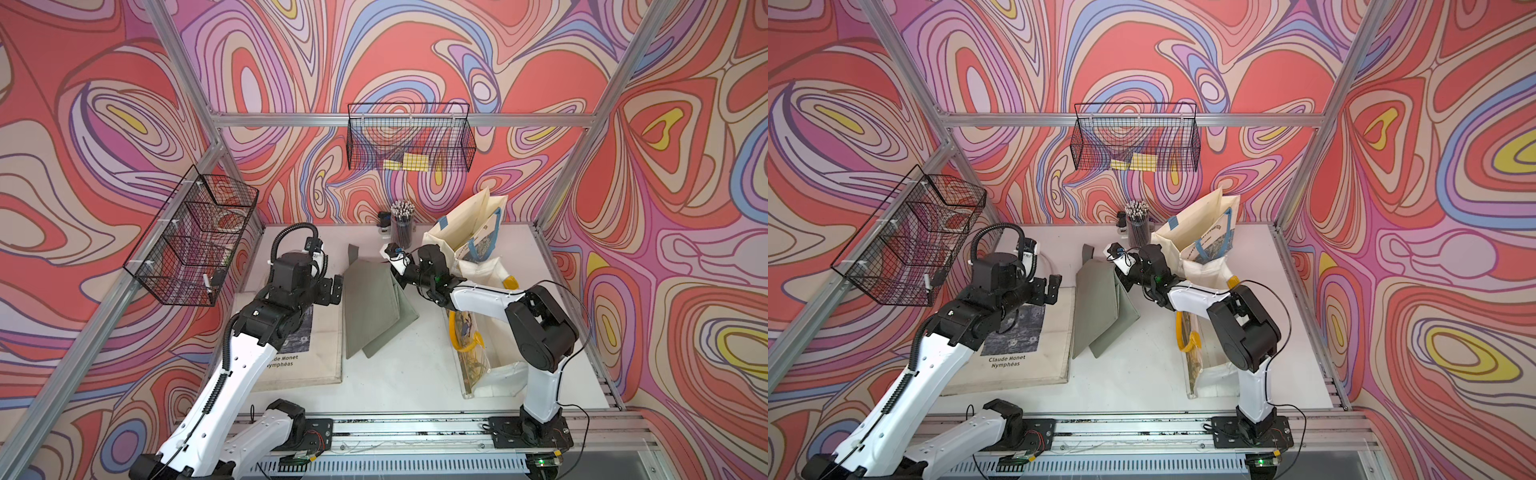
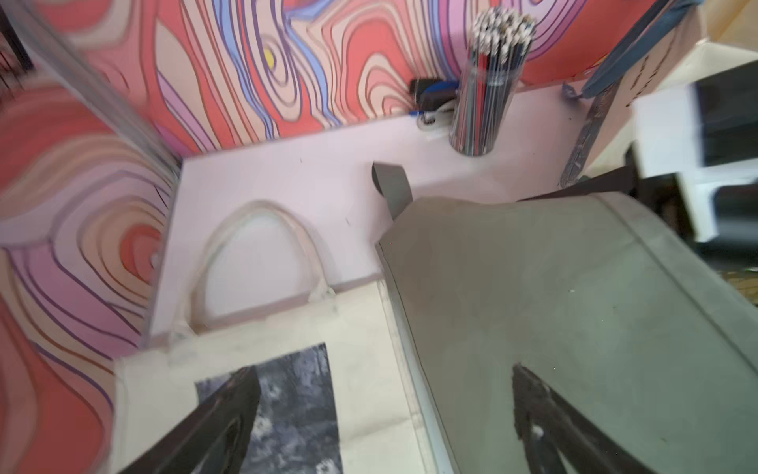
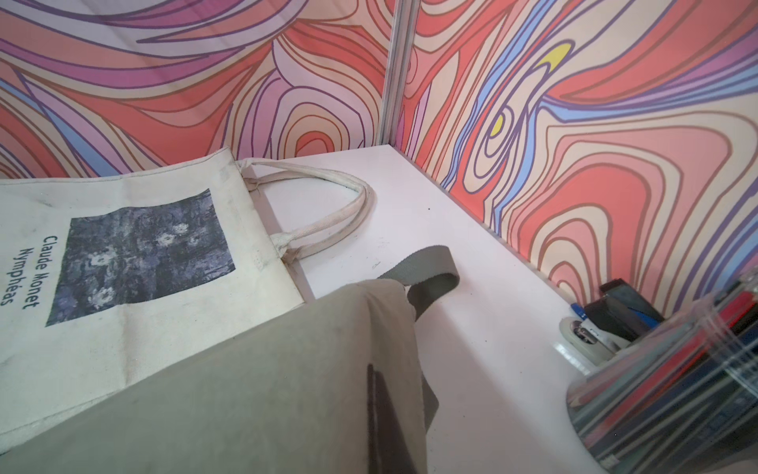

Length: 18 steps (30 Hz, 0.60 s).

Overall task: Put away the canvas bag
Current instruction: Place the canvas bag at the center of the board.

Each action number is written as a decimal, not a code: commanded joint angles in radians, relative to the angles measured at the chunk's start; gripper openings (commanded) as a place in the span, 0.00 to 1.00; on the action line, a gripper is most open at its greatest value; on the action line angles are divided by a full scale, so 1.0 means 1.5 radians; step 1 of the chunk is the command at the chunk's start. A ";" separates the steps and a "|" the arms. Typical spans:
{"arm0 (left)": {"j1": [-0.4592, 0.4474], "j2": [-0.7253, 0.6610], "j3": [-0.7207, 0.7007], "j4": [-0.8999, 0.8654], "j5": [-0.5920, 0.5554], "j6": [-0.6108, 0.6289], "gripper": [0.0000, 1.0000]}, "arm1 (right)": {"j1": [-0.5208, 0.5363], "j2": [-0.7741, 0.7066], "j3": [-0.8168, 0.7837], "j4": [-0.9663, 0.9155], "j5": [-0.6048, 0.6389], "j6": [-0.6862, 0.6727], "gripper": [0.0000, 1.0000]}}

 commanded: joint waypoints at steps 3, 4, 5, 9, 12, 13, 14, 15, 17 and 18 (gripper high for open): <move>0.077 0.043 -0.055 0.059 0.193 -0.172 0.99 | 0.005 -0.054 -0.057 0.043 0.004 -0.097 0.00; 0.081 0.056 -0.069 0.077 0.214 -0.177 0.99 | 0.006 -0.057 -0.066 0.046 0.009 -0.105 0.00; 0.082 0.069 -0.081 0.095 0.227 -0.187 0.99 | 0.007 -0.061 -0.072 0.043 0.011 -0.119 0.00; 0.082 0.122 -0.114 0.161 0.247 -0.236 0.99 | 0.012 -0.066 -0.087 0.032 0.027 -0.161 0.00; 0.082 0.170 -0.137 0.197 0.269 -0.258 0.99 | 0.015 -0.070 -0.097 0.032 0.050 -0.193 0.00; 0.082 0.189 -0.141 0.202 0.273 -0.258 0.99 | 0.016 -0.071 -0.100 0.032 0.057 -0.206 0.00; 0.082 0.207 -0.141 0.199 0.270 -0.262 0.99 | 0.016 -0.073 -0.103 0.032 0.067 -0.217 0.00; 0.082 0.220 -0.141 0.197 0.267 -0.263 0.99 | 0.017 -0.074 -0.104 0.031 0.073 -0.225 0.00; 0.082 0.244 -0.141 0.197 0.270 -0.262 0.99 | 0.017 -0.079 -0.103 0.012 0.080 -0.250 0.01; 0.082 0.251 -0.139 0.195 0.270 -0.263 0.99 | 0.017 -0.082 -0.103 0.002 0.083 -0.260 0.03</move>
